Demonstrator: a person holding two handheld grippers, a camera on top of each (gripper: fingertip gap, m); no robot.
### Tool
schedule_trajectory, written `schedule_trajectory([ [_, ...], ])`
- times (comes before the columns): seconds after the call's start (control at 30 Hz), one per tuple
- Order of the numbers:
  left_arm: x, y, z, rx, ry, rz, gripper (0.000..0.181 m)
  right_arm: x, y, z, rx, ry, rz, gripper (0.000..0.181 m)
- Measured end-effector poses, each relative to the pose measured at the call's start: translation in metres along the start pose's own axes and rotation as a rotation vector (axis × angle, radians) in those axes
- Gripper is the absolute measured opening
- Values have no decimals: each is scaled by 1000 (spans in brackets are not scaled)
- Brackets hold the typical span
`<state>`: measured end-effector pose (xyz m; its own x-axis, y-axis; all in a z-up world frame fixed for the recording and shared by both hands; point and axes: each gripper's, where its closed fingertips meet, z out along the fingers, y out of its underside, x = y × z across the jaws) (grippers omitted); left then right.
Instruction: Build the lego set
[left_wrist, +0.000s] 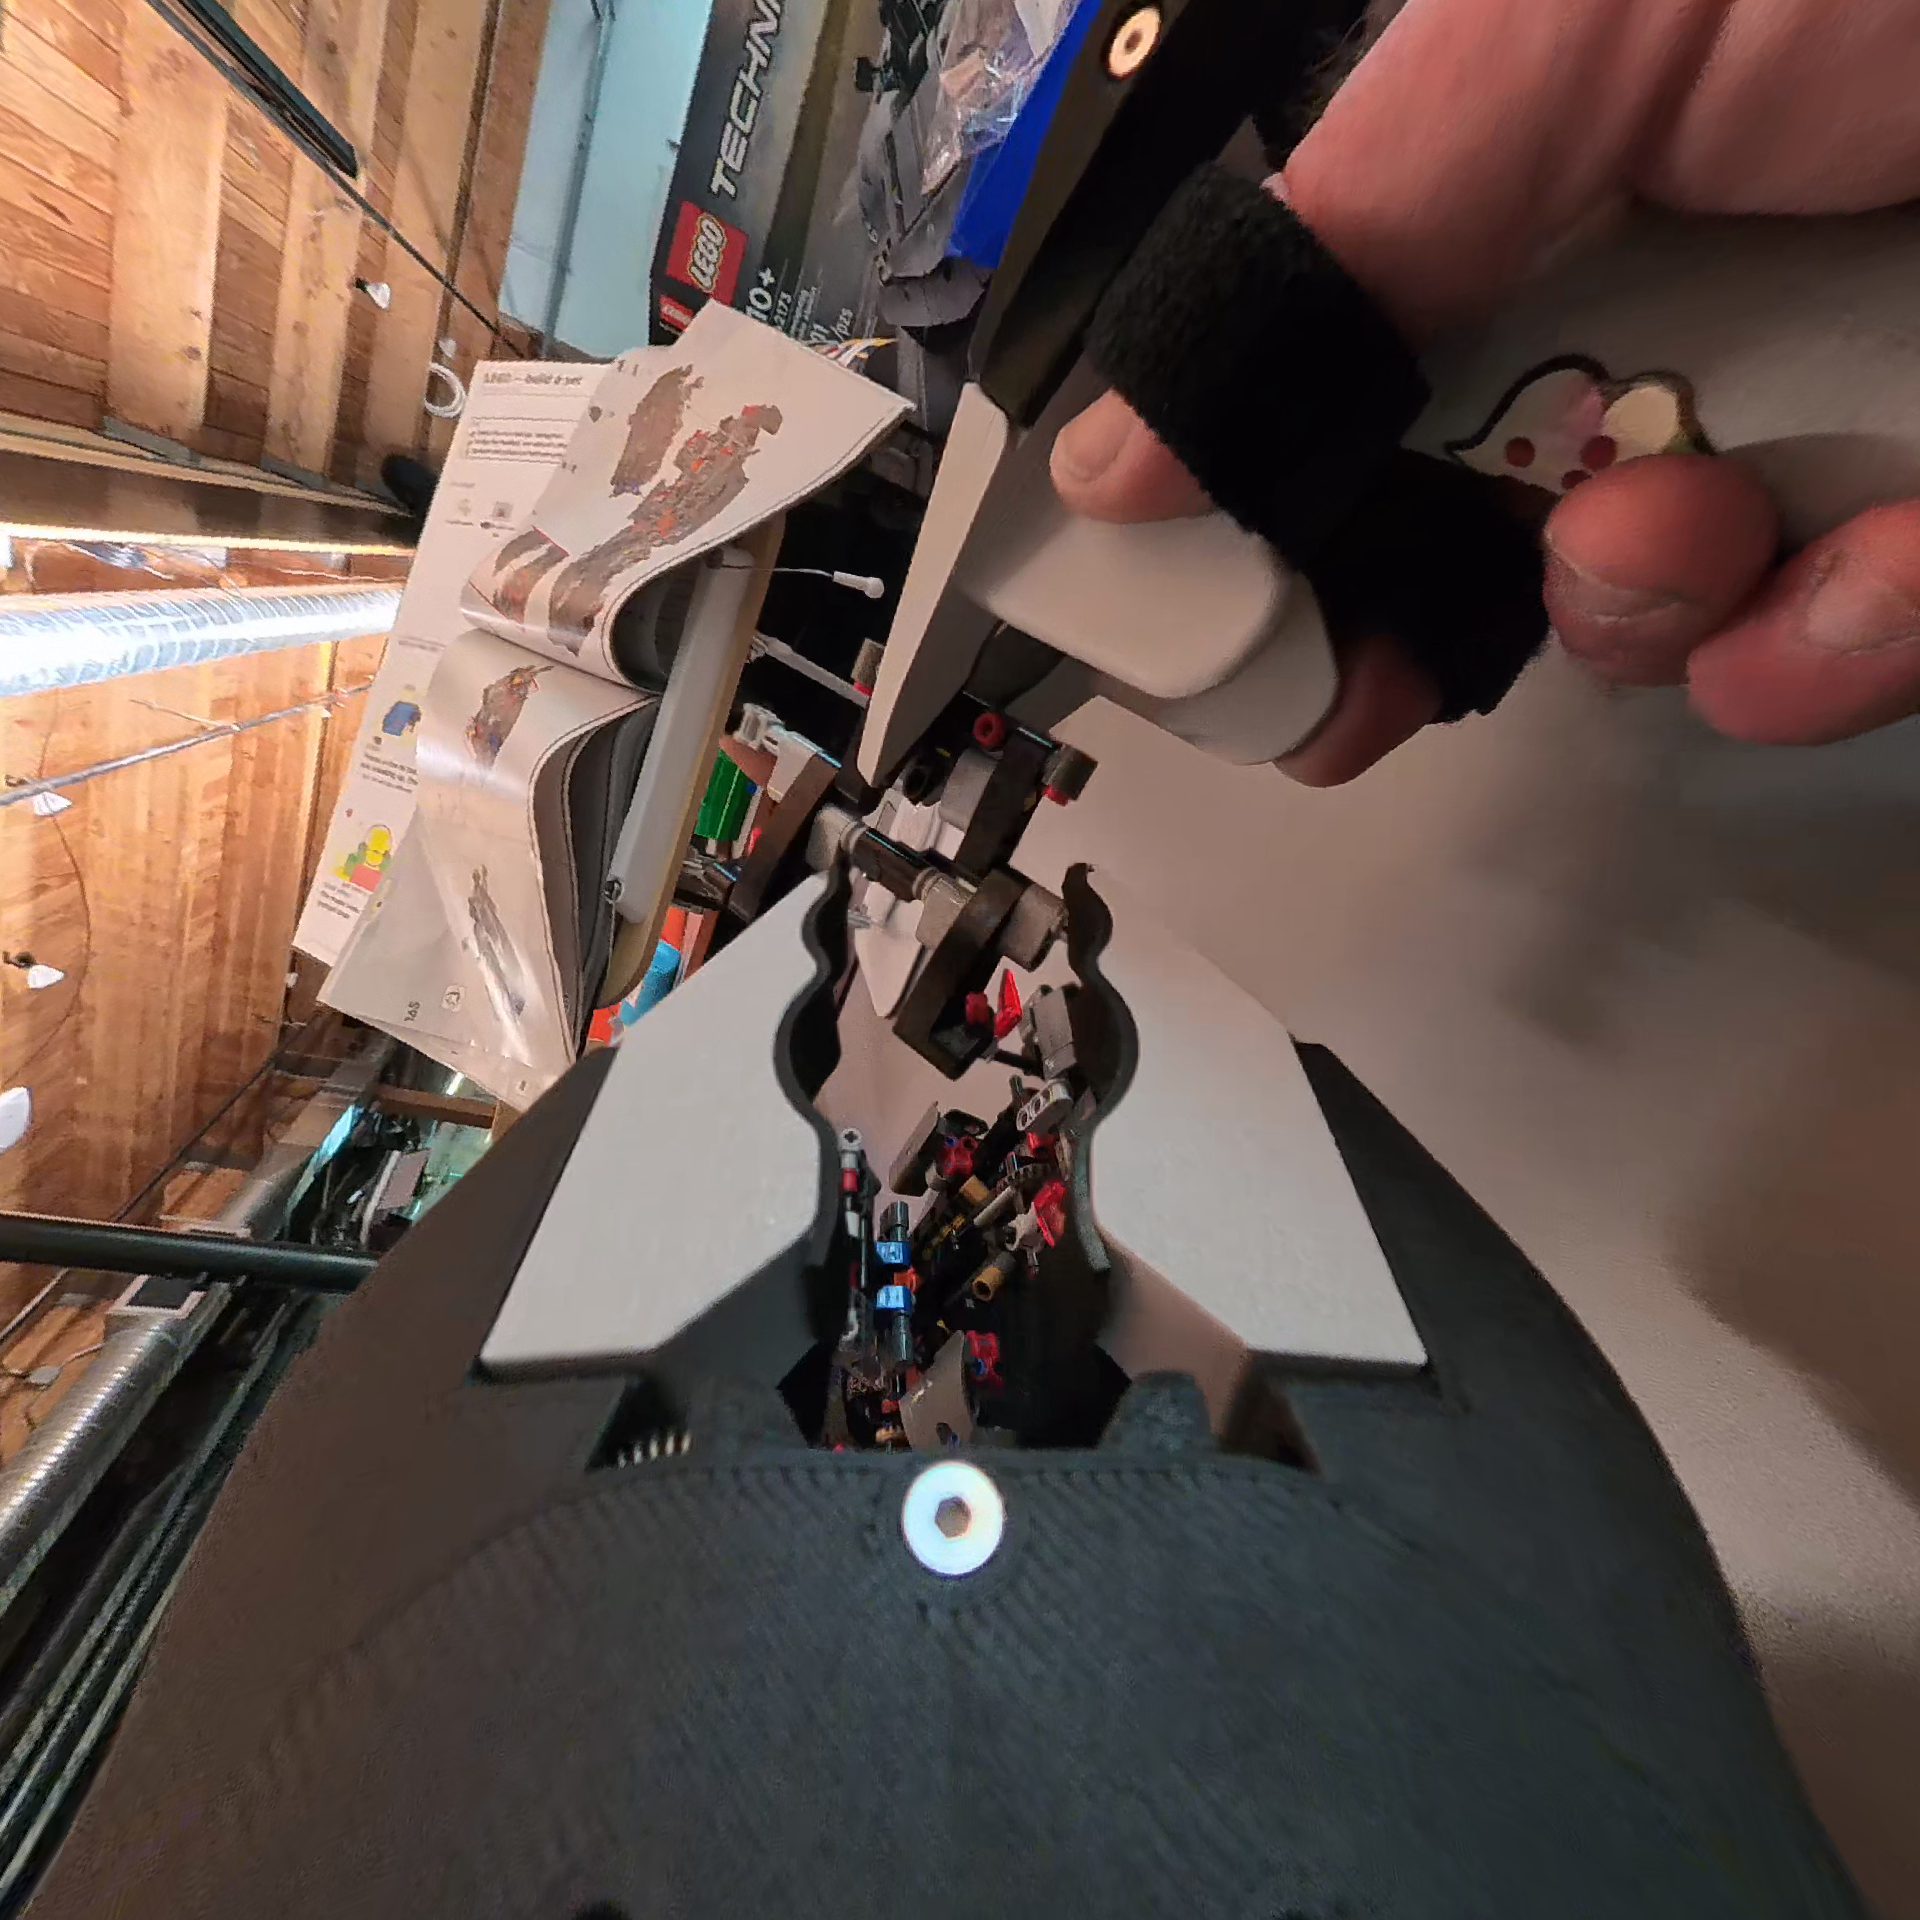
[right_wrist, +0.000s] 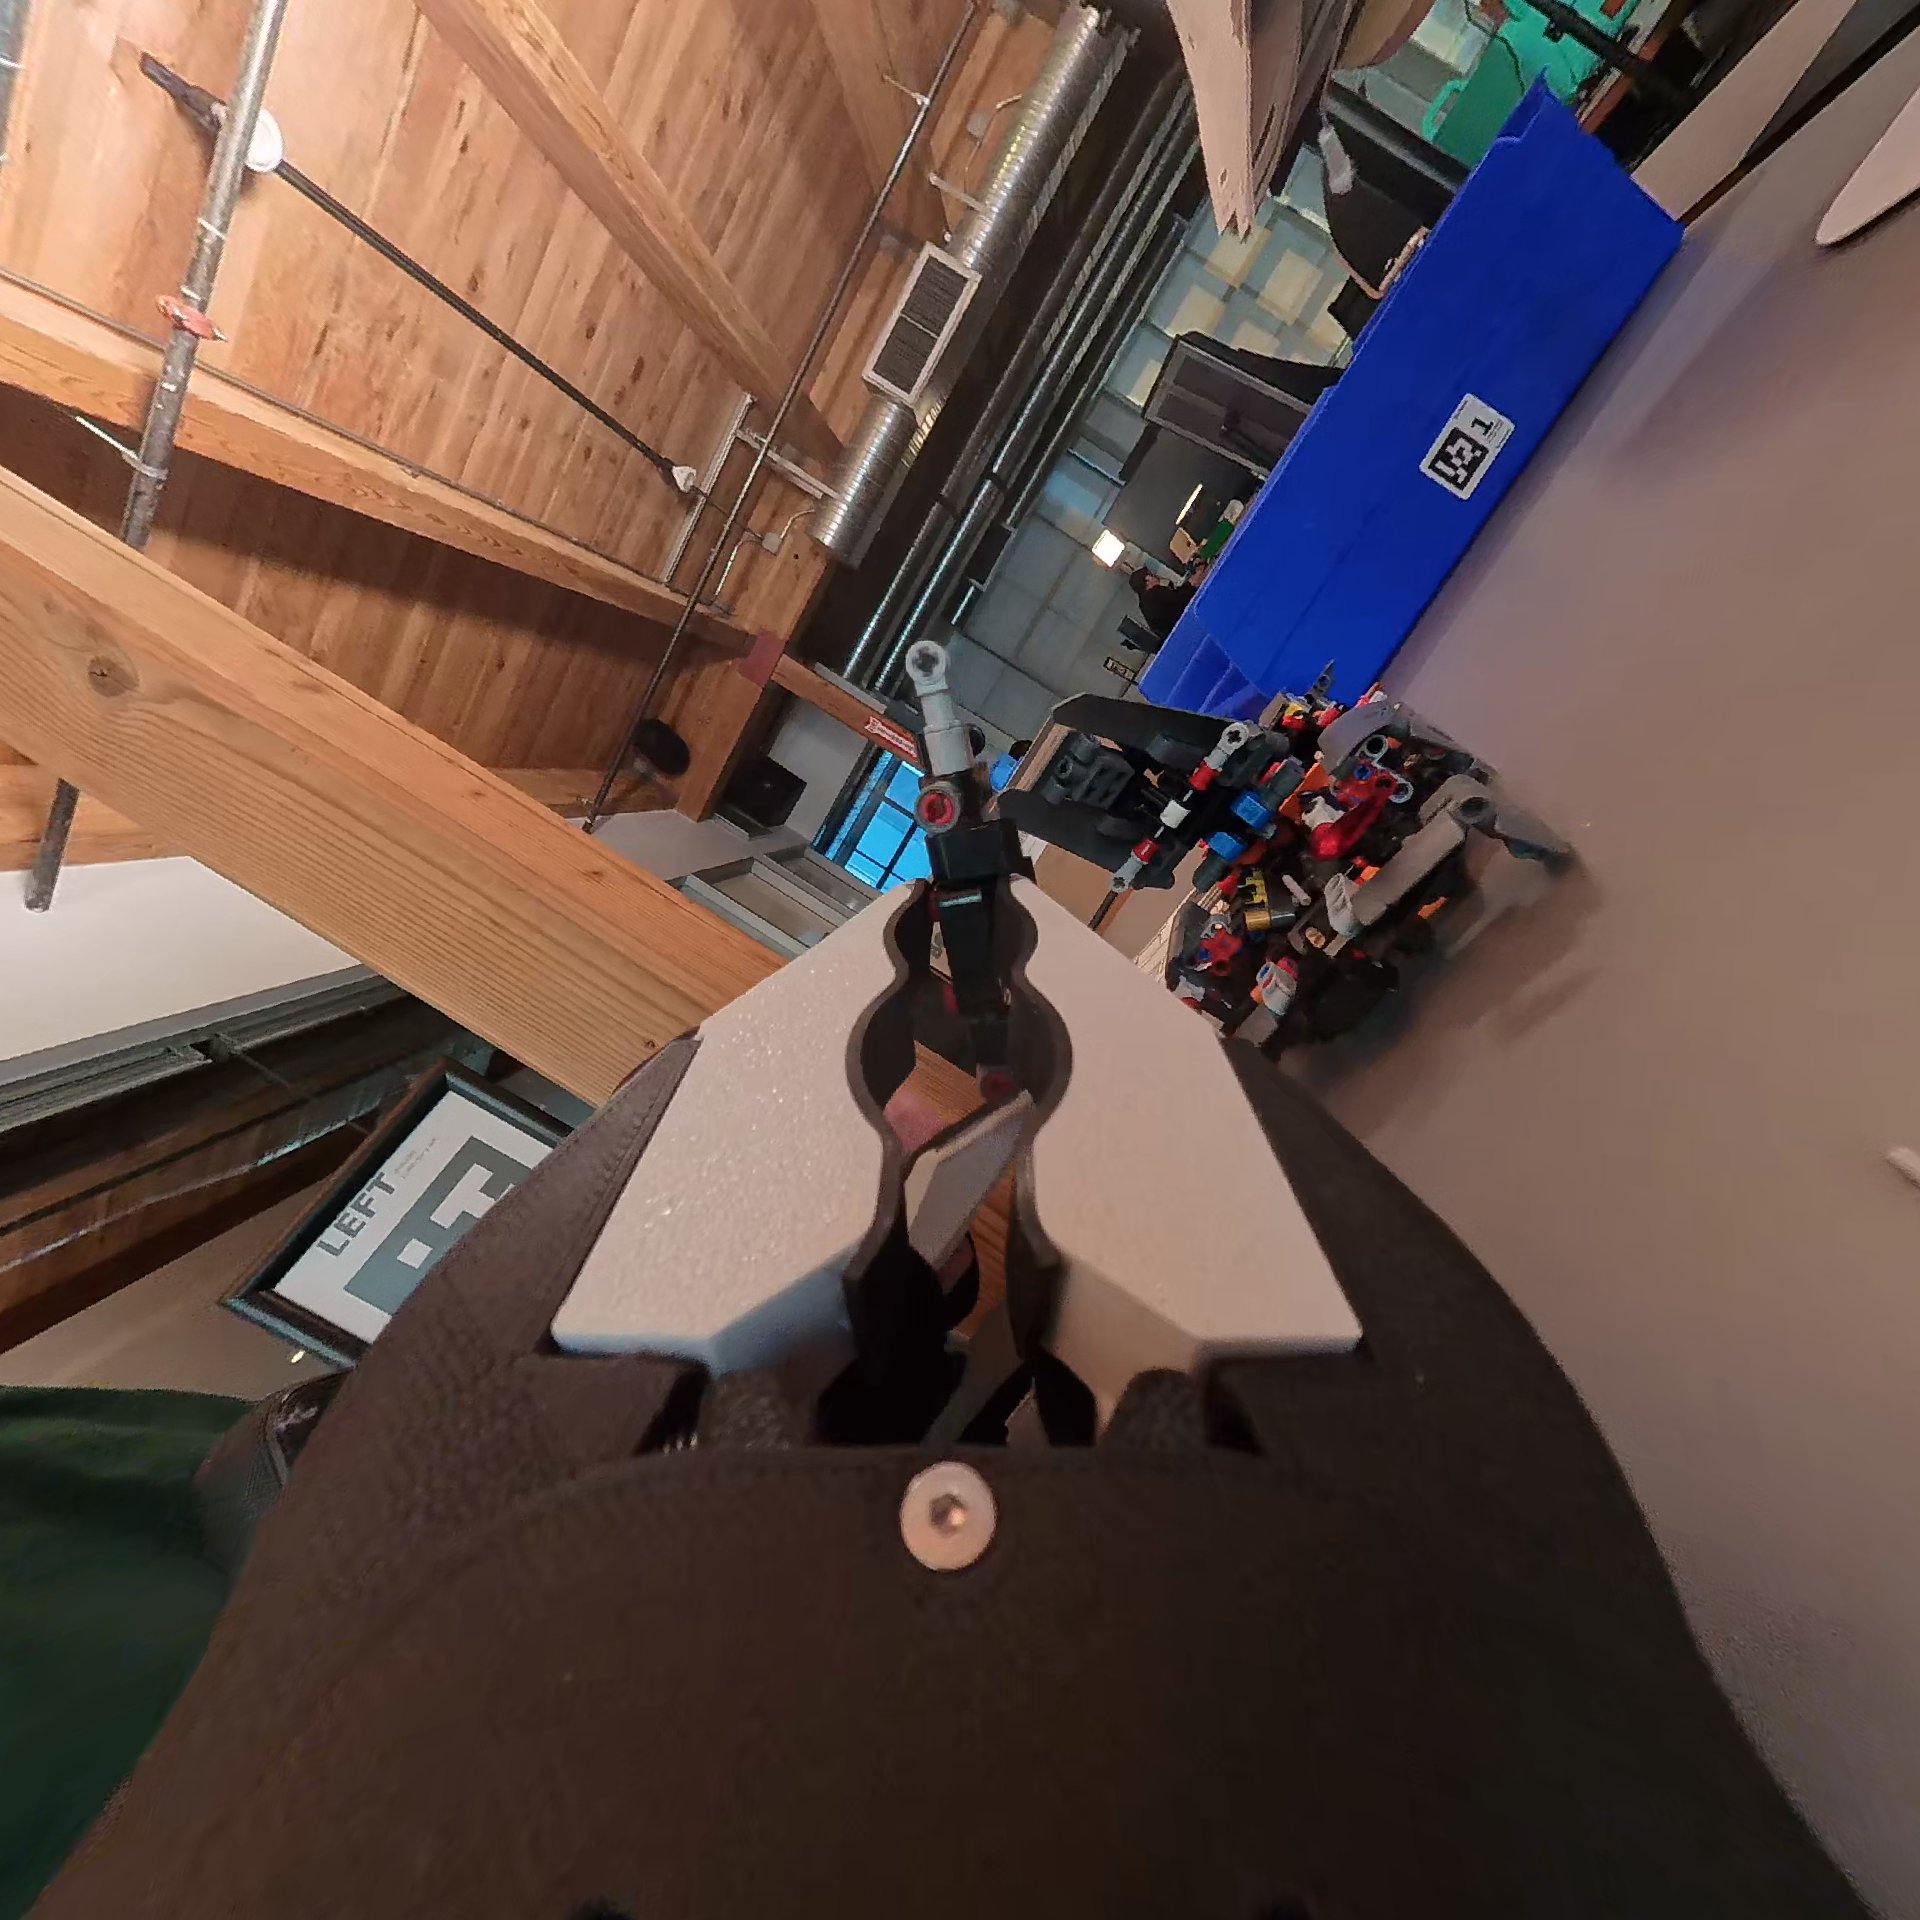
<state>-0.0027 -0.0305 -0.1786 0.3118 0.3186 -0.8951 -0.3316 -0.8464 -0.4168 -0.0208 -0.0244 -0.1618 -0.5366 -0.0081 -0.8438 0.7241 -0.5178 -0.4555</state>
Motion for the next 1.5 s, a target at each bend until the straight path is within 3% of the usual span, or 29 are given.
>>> schedule_trajectory([
  [0.33, -7, 10, -13, 44, -41, -55, 49, -5, 10, 12, 8, 23, 13, 8],
  [0.4, 5, 12, -17, 64, 27, 6, 70, -7, 10, 12, 16, 11, 33, 7],
  [0.57, 6, 29, -21, 74, 22, 71, 76, -10, 11, 13, 23, 8, 51, 7],
  [0.77, -7, 32, -20, 85, -69, 148, 41, -13, 21, 20, -4, -2, 83, 8],
  [0.9, -11, 31, -22, 102, -78, 156, 34, -15, 23, 21, -1, -3, 95, 8],
  [0.93, -13, 32, -23, 100, -85, 156, 23, -16, 23, 22, 0, -3, 93, 8],
  [1.13, -16, 27, -29, 135, -62, 115, 18, -26, 24, 27, -20, -42, 102, 14],
  [1.2, -18, 25, -31, 147, -52, 88, 18, -30, 25, 29, -25, -53, 98, 16],
  [1.33, -29, 19, -39, 210, 7, -109, 16, -39, 26, 33, -48, -97, 107, 39],
  [1.5, -53, 10, -52, 357, 138, -506, 15, -54, 17, 28, -36, -147, 51, 48],
])
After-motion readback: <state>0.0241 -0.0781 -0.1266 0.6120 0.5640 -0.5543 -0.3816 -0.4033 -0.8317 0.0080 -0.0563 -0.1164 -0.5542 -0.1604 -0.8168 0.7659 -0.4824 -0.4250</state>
